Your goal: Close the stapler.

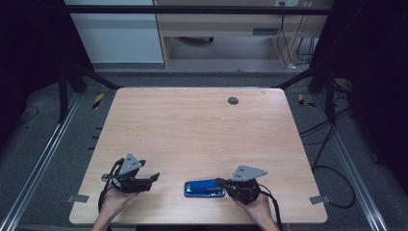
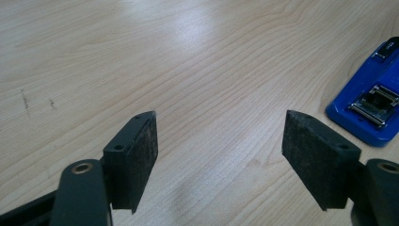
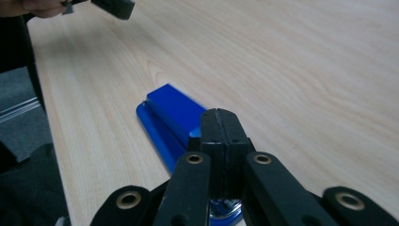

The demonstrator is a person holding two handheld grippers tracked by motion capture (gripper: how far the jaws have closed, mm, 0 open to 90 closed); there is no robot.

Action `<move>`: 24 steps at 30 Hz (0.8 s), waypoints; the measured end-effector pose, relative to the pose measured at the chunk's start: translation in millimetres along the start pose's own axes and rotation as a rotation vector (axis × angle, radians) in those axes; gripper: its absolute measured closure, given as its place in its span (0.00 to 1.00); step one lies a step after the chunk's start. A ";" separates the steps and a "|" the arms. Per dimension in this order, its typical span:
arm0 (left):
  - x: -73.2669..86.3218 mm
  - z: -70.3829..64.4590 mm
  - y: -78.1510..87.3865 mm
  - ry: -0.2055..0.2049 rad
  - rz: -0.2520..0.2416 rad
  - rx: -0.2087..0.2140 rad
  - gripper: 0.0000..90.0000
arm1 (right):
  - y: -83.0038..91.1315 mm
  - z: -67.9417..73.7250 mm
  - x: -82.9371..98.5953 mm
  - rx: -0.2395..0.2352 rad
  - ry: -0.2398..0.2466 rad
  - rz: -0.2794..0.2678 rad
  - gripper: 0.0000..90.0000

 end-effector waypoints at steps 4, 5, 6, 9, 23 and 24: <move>-0.9 -0.9 -0.4 0.002 -0.007 0.010 0.30 | 2.8 -2.6 -4.8 0.016 0.011 -0.048 1.00; -1.1 -1.2 -0.7 0.002 -0.008 0.009 0.30 | 3.4 -3.5 -5.3 0.024 0.016 -0.058 1.00; -1.3 -1.4 -1.0 0.004 -0.008 0.010 0.29 | 4.6 -5.0 -6.0 0.032 0.019 -0.071 1.00; -1.0 -1.7 -2.1 0.006 -0.006 0.012 0.29 | 9.8 -13.2 -8.7 0.050 0.008 -0.104 0.95; 6.9 6.6 -5.0 0.062 0.003 -0.002 0.27 | 36.0 -77.8 0.1 0.311 -0.102 -0.130 0.48; 7.7 7.7 -5.1 0.067 0.005 -0.002 0.27 | 37.5 -81.5 1.2 0.331 -0.112 -0.124 0.44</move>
Point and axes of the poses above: each handheld gripper's, and its own axes: y roughly backward along the jaws, x roughly out of its underside, z roughly to its left, the point moved 1 cm from there along -y, roughly forward along the jaws, and after that the axes turned 14 degrees about -y, right-handed, at the moved point
